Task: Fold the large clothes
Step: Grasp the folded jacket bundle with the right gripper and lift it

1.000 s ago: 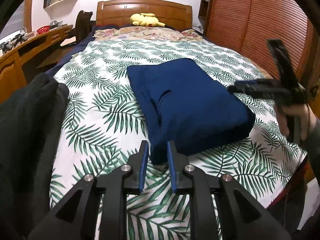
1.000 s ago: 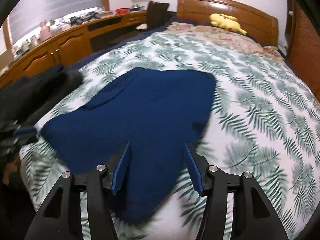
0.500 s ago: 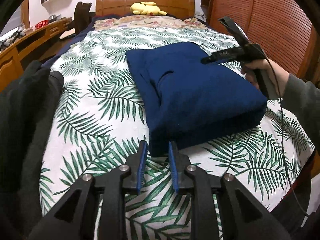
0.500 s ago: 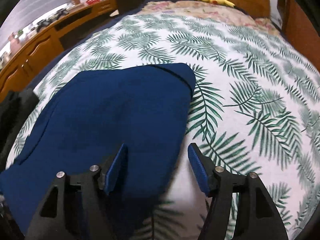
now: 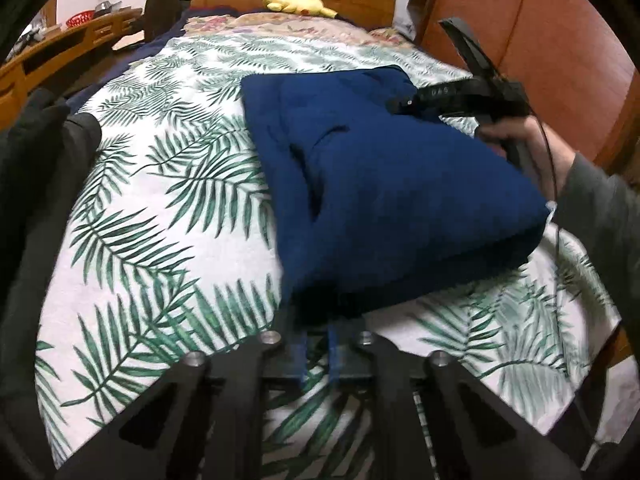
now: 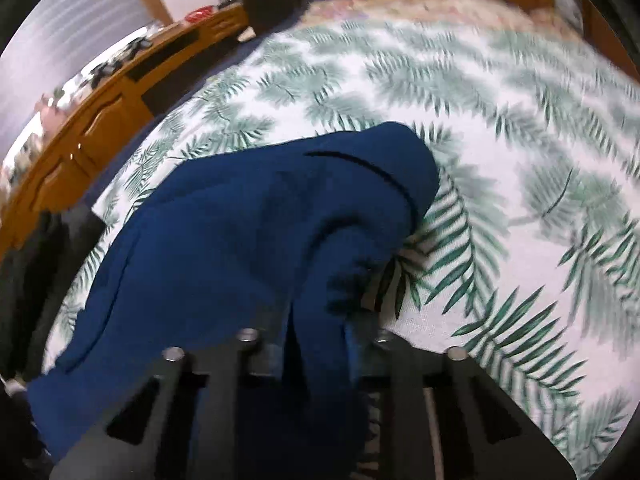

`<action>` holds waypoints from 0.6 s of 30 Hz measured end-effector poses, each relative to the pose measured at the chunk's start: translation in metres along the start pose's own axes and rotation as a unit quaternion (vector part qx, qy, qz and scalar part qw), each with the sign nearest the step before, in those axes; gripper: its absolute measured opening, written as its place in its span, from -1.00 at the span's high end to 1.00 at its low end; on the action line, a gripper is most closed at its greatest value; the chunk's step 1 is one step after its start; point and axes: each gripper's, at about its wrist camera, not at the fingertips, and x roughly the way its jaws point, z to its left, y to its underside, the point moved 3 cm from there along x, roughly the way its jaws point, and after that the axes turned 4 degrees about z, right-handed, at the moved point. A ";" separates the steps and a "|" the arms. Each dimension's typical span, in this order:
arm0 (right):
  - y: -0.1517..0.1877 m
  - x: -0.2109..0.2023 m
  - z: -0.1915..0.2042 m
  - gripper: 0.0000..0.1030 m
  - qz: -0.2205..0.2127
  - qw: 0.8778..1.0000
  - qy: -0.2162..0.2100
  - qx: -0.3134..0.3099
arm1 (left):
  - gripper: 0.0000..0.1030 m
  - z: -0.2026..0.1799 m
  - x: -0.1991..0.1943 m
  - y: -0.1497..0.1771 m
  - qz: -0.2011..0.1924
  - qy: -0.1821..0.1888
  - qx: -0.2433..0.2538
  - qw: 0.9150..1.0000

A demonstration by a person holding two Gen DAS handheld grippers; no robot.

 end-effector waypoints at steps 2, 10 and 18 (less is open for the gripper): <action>0.000 -0.018 0.010 0.76 -0.029 0.999 0.008 -0.011 | 0.96 -0.005 -0.015 -0.003 -0.025 -0.011 0.009 1.000; -0.025 -0.101 0.098 0.78 -0.115 0.990 0.010 -0.083 | 1.00 0.016 -0.152 -0.021 -0.157 -0.068 0.018 0.985; -0.061 -0.089 0.165 0.80 -0.082 0.981 0.098 -0.145 | 1.00 0.078 -0.224 -0.004 -0.164 -0.130 0.003 0.978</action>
